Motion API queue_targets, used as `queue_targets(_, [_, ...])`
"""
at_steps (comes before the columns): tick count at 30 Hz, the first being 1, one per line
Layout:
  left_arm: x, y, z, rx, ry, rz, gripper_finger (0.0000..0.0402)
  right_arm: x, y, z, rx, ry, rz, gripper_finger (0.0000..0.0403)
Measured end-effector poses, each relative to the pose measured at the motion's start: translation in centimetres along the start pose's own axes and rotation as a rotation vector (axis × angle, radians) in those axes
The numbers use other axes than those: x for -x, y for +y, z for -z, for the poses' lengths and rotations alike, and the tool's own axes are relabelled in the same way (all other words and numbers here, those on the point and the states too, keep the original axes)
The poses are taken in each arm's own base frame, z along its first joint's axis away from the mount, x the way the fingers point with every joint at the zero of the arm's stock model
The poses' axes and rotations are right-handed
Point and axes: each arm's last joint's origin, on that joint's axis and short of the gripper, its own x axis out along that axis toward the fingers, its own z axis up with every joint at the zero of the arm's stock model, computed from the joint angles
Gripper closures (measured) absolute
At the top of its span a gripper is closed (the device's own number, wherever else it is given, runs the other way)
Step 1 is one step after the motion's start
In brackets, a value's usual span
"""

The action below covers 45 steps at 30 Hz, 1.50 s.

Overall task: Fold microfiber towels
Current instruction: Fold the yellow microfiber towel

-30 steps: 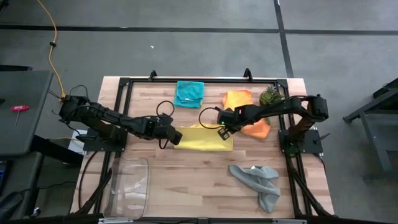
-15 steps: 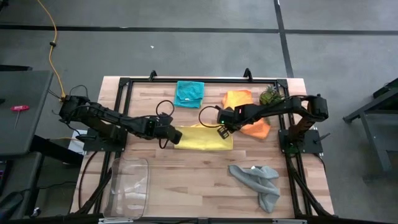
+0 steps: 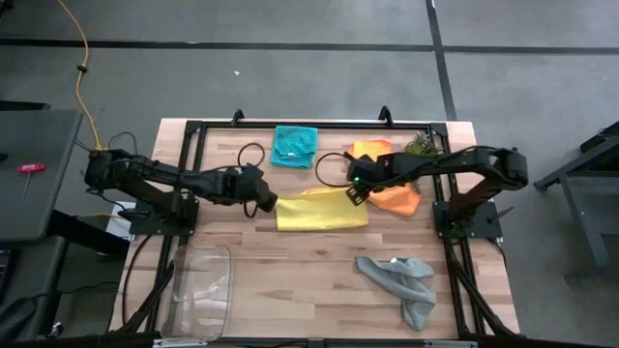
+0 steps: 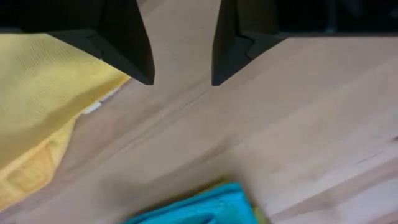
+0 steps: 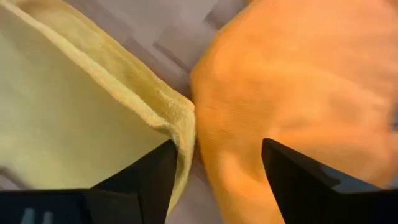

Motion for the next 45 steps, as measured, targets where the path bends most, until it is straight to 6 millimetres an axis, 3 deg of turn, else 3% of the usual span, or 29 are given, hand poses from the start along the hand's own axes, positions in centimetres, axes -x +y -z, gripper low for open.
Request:
queue_targets(4, [0.5,0.2,-0.8,-0.011,-0.031,0.047,0.0227,1.0,-0.7,0.6,-0.03,-0.044,-0.065,0.0169])
queue_targets(11, [0.8,-0.7,-1.5,-0.032,-0.068,0.185,0.0214,-1.6,-1.9,3.3,-0.166,0.029,-0.073,0.0171])
queue_targets(15, [1.3,-1.8,-2.2,-0.078,-0.149,0.29,0.0218,-2.0,-2.0,3.5,-0.187,0.0,-0.075,0.0171])
queue_targets(22, [2.8,-3.6,-4.0,-0.147,-0.314,0.582,0.0224,0.9,-3.1,3.4,-0.134,-0.106,-0.119,0.0172])
queue_targets(28, [2.7,-3.8,-4.1,-0.131,-0.33,0.59,0.0225,3.1,-4.8,4.8,-0.178,-0.088,-0.163,0.0172])
queue_targets(33, [2.1,-4.1,-3.8,-0.14,-0.304,0.589,0.0225,1.0,-4.8,6.8,-0.315,-0.022,-0.352,0.0172])
queue_targets(37, [1.5,-4.4,-3.5,-0.126,-0.277,0.584,0.0225,-1.1,-4.6,8.0,-0.416,-0.016,-0.37,0.0172])
queue_targets(45, [0.6,-5.4,-2.4,-0.114,-0.228,0.591,0.0225,-3.2,-2.7,7.6,-0.385,0.024,-0.365,0.0172])
